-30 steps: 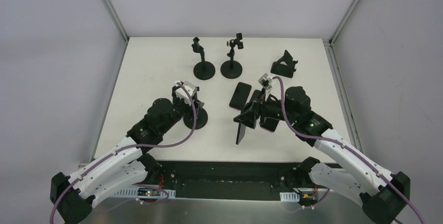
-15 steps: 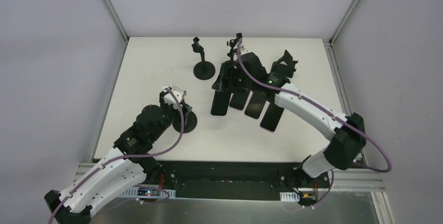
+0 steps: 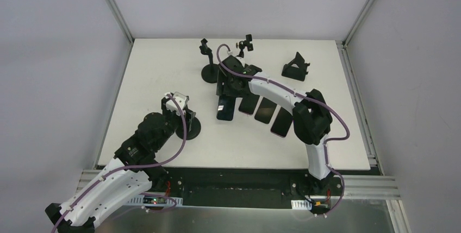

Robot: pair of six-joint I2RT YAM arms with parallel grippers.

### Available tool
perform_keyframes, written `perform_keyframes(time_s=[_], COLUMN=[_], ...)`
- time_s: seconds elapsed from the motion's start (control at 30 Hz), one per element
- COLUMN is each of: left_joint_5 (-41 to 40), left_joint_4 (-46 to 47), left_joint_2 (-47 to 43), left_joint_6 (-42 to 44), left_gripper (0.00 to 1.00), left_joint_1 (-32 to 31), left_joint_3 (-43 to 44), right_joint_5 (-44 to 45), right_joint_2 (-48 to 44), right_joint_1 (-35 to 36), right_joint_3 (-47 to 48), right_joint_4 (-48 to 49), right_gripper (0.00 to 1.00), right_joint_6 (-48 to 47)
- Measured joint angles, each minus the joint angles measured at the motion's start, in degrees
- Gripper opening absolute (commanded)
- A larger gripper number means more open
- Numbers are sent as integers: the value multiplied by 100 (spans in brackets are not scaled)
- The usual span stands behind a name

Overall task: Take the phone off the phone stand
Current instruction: Place the phone at the center of the board.

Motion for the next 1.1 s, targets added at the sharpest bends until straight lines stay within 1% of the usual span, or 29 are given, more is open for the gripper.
perform_keyframes(time_s=[0.13, 0.33, 0.43, 0.63, 0.8, 0.97, 1.1], left_joint_5=[-7, -7, -4, -4, 7, 17, 31], left_joint_4=[4, 33, 50, 57, 74, 122, 131], left_joint_2=[17, 57, 72, 83, 114, 153, 157], left_joint_6=[-4, -7, -9, -11, -22, -26, -26], left_gripper=[0, 0, 0, 0, 0, 0, 0], left_joint_1=[0, 0, 0, 0, 37, 37, 37], left_joint_3=[0, 0, 0, 0, 0, 0, 0], right_joint_5=[164, 446, 610, 922, 1023, 1056, 1043], right_joint_2=[291, 608, 723, 756, 911, 1158, 1228], right_joint_1=[-28, -66, -74, -74, -74, -74, -74], right_joint_3=[212, 247, 247, 247, 269, 271, 271], right_joint_4=[-4, 96, 179, 304, 409, 428, 442], right_gripper=[0, 0, 2, 11, 23, 36, 49], right_joint_6=[42, 98, 153, 195, 240, 339, 361])
